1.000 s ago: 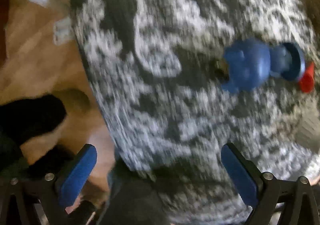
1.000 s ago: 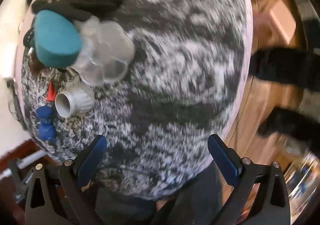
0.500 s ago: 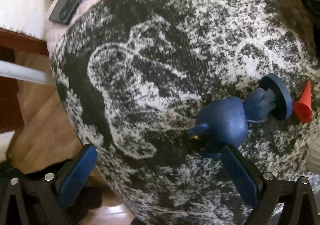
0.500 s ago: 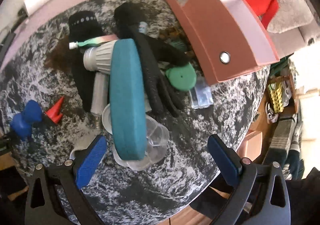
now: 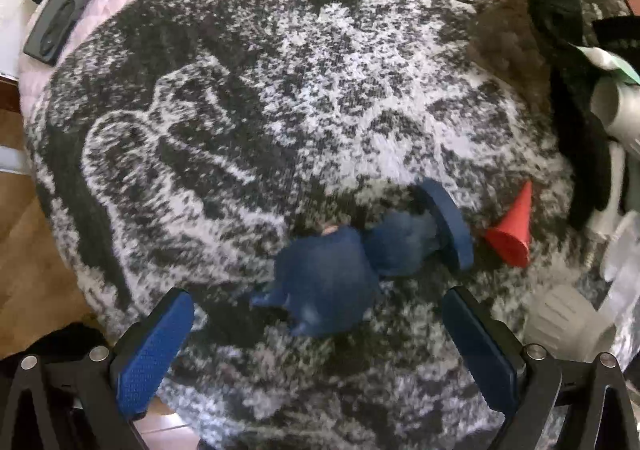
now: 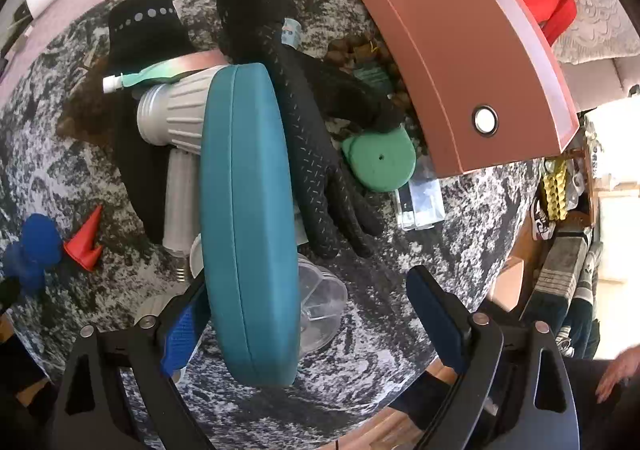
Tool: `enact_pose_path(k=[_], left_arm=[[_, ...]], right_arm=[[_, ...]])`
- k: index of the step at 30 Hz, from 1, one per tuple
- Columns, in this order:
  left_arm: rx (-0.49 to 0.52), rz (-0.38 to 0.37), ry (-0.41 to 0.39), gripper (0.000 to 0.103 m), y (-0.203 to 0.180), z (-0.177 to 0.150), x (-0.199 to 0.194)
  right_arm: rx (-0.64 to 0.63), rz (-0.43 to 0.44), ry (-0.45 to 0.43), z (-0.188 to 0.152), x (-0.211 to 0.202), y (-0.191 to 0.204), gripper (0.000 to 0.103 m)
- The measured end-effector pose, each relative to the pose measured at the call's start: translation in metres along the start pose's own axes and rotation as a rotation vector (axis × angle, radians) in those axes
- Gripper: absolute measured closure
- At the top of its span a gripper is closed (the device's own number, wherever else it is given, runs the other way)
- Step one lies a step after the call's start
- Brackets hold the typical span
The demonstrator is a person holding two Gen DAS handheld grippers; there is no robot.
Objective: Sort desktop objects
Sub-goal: 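Grasp the blue figurine with the left tool while the right tool grasps the teal oval case, then lower the blue figurine into the pink box and open the left tool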
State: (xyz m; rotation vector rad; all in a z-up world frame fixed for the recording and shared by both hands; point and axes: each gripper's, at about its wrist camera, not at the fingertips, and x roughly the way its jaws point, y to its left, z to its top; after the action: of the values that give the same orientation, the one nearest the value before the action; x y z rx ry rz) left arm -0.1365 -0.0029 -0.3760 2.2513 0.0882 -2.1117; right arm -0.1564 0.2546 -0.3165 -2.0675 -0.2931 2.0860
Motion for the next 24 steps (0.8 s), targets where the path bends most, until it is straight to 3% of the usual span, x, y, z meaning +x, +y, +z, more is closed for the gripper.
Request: enact_pose_path(k=[2,3,4,5,7,13,18,20,22,24], left_arm=[[-0.017,-0.002,0.008,0.008,0.002,-0.001,0.02],[-0.035,-0.058,0.018,0.028,0.005,-0.003,0.03],[-0.049,-0.07,0.016,0.046,0.005,-0.006,0.035],[-0.059,-0.044,0.005,0.047,0.003,-0.01,0.034],[-0.069,-0.001,-0.016,0.048,-0.002,-0.017,0.033],[-0.045,-0.002,-0.002,0.048,-0.009,-0.034,-0.002],[0.113,0.015,-0.165,0.047,-0.033,-0.073,-0.089],[0.17,0.004,-0.218,0.047,-0.055,-0.086,-0.122],[0.217,-0.028,-0.25,0.047,-0.072,-0.034,-0.15],[0.267,-0.069,-0.268,0.047,-0.098,0.0,-0.152]], right_arm=[[-0.022,-0.001,0.001,0.003,0.007,0.007,0.013],[-0.033,-0.001,0.001,0.004,0.01,0.01,0.021],[-0.041,0.027,0.016,0.01,0.012,0.009,0.06],[-0.036,0.023,0.058,0.013,0.022,0.014,0.061],[-0.037,-0.018,0.053,0.012,0.027,0.018,0.062],[0.032,0.046,-0.01,-0.004,0.002,0.011,0.062],[0.125,0.117,-0.14,-0.035,-0.063,-0.02,0.063],[0.181,0.104,-0.183,-0.044,-0.085,-0.043,0.064],[0.227,0.097,-0.216,-0.046,-0.098,-0.068,0.065],[0.258,0.102,-0.236,-0.04,-0.099,-0.093,0.066]])
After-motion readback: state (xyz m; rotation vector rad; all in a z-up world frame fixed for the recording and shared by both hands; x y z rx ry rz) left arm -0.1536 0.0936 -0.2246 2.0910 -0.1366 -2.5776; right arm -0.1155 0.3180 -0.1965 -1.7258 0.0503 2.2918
